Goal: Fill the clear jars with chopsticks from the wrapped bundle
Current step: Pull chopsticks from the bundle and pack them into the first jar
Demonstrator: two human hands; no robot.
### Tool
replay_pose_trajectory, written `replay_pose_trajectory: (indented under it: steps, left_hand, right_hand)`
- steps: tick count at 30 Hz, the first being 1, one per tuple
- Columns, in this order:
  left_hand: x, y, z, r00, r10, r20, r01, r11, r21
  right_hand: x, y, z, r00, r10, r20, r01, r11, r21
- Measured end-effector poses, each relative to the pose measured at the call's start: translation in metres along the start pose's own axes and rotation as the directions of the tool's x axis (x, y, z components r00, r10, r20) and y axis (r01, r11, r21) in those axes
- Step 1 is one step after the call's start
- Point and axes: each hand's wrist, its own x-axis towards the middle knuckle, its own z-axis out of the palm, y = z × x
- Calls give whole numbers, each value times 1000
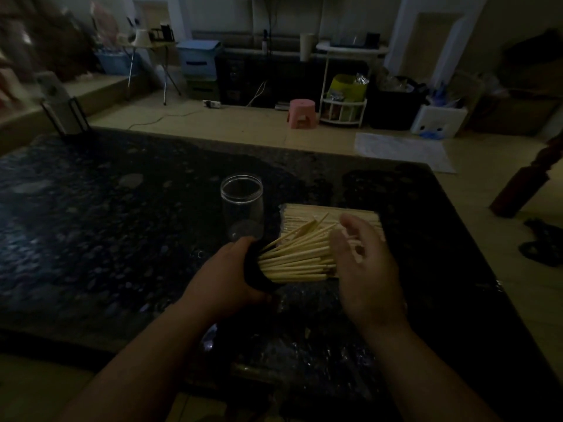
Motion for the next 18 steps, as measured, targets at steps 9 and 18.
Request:
replay_pose_trajectory:
  steps: [9,18]
  left_hand:
    - [0,2,-2,1000,-2,17,2,1000,12]
    - [0,3,-2,1000,-4,18,4,1000,29]
  right_hand:
    - [-6,5,9,979,-90,182,133,961,-242]
    - [-5,7,5,958,-98,270,162,960,-226]
